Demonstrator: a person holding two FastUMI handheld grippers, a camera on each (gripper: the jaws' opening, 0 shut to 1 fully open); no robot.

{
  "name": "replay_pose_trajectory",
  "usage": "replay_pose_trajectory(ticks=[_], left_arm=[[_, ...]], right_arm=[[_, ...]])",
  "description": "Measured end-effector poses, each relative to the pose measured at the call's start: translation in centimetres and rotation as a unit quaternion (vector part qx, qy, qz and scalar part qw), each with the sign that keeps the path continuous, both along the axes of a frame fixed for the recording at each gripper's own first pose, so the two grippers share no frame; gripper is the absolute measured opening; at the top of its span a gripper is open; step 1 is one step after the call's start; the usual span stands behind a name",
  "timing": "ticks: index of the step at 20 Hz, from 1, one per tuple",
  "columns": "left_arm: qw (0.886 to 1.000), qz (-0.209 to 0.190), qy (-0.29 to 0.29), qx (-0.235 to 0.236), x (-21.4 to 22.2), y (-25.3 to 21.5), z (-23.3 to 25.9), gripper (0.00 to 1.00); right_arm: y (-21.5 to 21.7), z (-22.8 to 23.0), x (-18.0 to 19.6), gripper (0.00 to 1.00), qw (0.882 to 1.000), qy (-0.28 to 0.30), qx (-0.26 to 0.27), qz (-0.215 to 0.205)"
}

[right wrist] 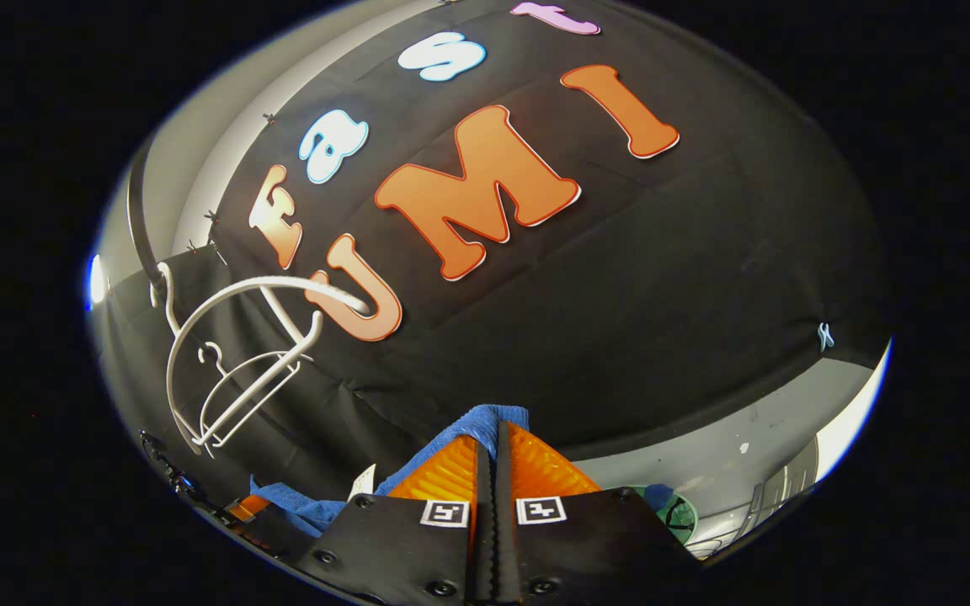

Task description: Grasp the clothes on the hanger with both hands and then place them into the laundry hamper below.

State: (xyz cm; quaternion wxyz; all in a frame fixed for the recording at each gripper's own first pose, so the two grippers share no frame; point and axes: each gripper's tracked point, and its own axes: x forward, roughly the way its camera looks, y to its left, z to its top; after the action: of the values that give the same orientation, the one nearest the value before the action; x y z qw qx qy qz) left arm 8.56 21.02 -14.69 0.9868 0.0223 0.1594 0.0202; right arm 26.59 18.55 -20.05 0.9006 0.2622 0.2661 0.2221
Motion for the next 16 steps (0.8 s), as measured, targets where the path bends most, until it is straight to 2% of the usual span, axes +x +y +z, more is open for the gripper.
replay_pose_trajectory(ticks=[12,16], left_arm=[[0.997,-0.07,0.03,-0.007,2.6,-8.8,-4.0,0.0],[0.995,-0.084,0.055,-0.02,3.3,-11.4,-6.7,0.0]], right_arm=[[0.5,-3.7,-4.2,0.07,0.999,0.026,-0.027,-0.006],[0.2,-6.1,-5.6,0.07,0.997,0.04,-0.061,-0.005]])
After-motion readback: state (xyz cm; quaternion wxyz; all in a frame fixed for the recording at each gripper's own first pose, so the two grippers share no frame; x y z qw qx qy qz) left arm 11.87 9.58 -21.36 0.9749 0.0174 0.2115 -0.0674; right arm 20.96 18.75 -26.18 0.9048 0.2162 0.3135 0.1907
